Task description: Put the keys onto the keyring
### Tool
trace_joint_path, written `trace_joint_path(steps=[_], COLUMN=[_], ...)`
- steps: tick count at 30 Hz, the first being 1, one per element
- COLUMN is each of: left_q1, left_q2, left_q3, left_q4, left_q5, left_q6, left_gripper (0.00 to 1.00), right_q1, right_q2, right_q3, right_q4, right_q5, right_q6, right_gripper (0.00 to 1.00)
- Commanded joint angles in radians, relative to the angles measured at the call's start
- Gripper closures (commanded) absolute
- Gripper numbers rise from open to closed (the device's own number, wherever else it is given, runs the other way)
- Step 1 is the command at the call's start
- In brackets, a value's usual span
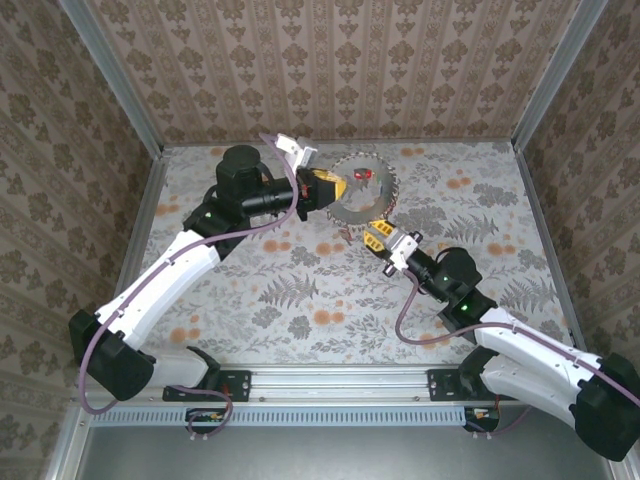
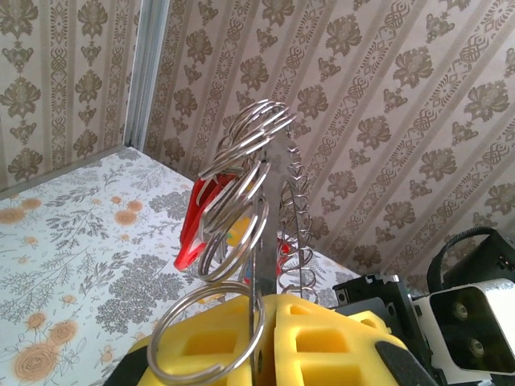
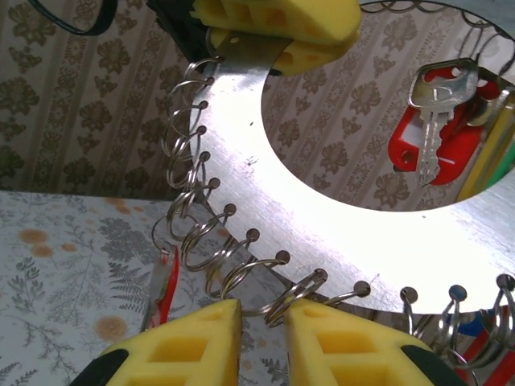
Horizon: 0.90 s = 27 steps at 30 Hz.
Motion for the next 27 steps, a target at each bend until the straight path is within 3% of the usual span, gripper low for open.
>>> trace_joint_path(steps=[1,27], left_q1=[-0.009,-0.025], left_q2=[-0.018,-0.019], left_q3=[0.006,-0.002], left_q4=[0.084,0.102], left_q5=[-0.04,-0.064], left_q6=[-0.018,-0.027], left_gripper=[1.0,1.0], right_q1=[0.007,0.01], right_q2=[0.009,0.053], right_q3=[-0.023,-0.016], right_q4=[0.106,0.198], right_q5=[0.089,0.124], right_q6=[0.046,0.129], right_gripper=[0.77,0.79])
